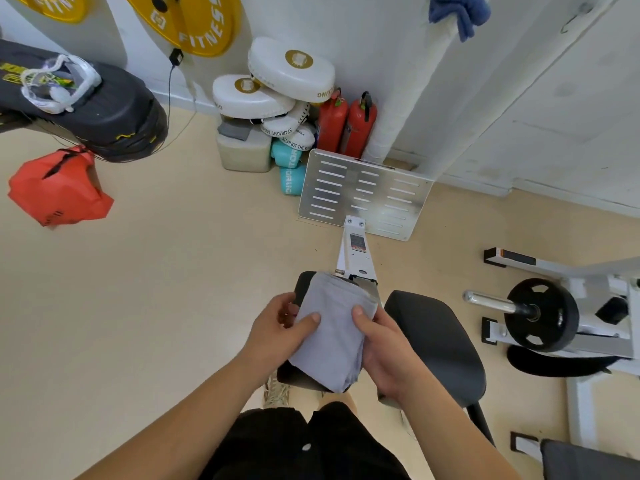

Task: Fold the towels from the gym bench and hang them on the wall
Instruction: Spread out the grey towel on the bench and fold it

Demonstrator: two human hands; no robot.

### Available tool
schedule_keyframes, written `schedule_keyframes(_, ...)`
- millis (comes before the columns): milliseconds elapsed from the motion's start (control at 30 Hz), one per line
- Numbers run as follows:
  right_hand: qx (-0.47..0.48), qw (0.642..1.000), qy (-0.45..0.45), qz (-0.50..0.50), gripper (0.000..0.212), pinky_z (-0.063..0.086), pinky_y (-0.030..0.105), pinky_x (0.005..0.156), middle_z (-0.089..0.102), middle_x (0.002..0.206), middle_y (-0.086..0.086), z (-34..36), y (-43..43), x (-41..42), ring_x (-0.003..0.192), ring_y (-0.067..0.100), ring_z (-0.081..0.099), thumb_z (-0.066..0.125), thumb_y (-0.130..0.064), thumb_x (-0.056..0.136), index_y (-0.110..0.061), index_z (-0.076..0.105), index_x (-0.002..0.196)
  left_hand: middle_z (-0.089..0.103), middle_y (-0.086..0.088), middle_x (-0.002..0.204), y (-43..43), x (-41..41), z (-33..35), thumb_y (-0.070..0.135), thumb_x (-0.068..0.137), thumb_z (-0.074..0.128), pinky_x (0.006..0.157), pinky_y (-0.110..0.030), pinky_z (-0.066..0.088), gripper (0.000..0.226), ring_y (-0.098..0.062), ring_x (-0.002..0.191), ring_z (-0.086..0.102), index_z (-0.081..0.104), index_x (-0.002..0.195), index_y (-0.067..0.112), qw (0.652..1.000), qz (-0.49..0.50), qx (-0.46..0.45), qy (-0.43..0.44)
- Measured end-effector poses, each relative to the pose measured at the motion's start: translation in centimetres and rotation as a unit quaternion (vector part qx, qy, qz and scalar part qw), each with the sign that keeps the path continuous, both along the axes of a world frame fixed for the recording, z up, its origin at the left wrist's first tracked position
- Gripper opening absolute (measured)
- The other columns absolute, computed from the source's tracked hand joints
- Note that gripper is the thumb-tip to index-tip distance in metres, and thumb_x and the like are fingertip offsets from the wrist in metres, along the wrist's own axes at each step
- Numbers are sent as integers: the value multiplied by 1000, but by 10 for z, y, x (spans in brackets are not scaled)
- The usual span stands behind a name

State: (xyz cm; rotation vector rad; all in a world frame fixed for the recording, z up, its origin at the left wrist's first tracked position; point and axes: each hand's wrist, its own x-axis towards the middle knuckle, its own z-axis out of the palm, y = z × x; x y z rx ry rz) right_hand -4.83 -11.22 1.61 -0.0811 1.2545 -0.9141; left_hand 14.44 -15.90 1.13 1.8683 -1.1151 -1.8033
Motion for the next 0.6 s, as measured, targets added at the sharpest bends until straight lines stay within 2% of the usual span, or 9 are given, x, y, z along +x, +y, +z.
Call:
schedule_keyframes(100,5,996,-89,-19,43,43,59,116,62,147,14,-1,1,-14,136,35,59,55,-27,106,-16,54,148,75,0,120,-6,18,-7,44,79,85,92,-32,56,56,-18,109,72,66,126,19,973,-21,157,170)
schedule_keyframes(167,16,996,-81,-32,43,48,57,111,64,145,14,-6,0,-18,133,34,62,57,-26,105,-16,55,147,75,-8,122,-11,25,-8,28,81,85,97,-40,57,50,-25,115,71,69,125,12,956,-28,196,218)
schedule_keyframes(233,31,998,-45,-28,42,54,52,101,70,136,12,-11,-2,-20,123,30,69,63,-24,100,-16,59,141,75,-12,120,-16,28,-8,13,82,83,93,-41,59,42,-27,113,72,70,123,9,956,-15,200,216)
schedule_keyframes(333,44,997,48,38,46,56,49,101,69,135,14,-14,-7,-26,119,29,70,74,-18,94,-15,60,137,77,-5,108,-33,25,-2,13,70,89,80,-31,59,45,-22,101,72,73,112,16,981,-34,98,162)
schedule_keyframes(433,17,970,210,121,75,52,44,104,59,142,9,-12,-19,-34,121,23,64,82,-12,87,-24,43,150,73,9,101,-50,14,7,16,73,87,76,-21,52,39,-8,92,69,74,108,28,982,-149,-72,86)
schedule_keyframes(500,-47,918,352,175,107,47,38,106,41,153,1,-14,-25,-36,129,17,52,88,-18,80,-33,20,162,68,11,103,-51,2,4,20,80,79,81,-17,48,39,-5,94,64,71,117,31,940,-252,-231,6)
schedule_keyframes(533,-95,869,438,212,115,44,36,107,33,155,-1,-17,-24,-37,132,17,46,89,-22,78,-33,13,164,65,8,103,-47,-3,-3,23,82,75,80,-17,46,40,-7,95,61,70,121,31,901,-289,-322,-32)
schedule_keyframes(567,-148,799,524,256,115,43,37,109,29,157,0,-22,-22,-38,137,20,42,89,-26,77,-31,14,164,62,6,103,-40,-7,-15,23,82,72,79,-19,44,41,-11,94,58,70,123,29,856,-325,-396,-67)
schedule_keyframes(600,-198,719,594,302,107,42,42,111,29,158,4,-28,-17,-39,141,26,40,87,-27,77,-29,23,162,60,3,103,-30,-9,-29,21,83,71,77,-22,44,42,-16,93,56,69,125,28,817,-363,-437,-96)
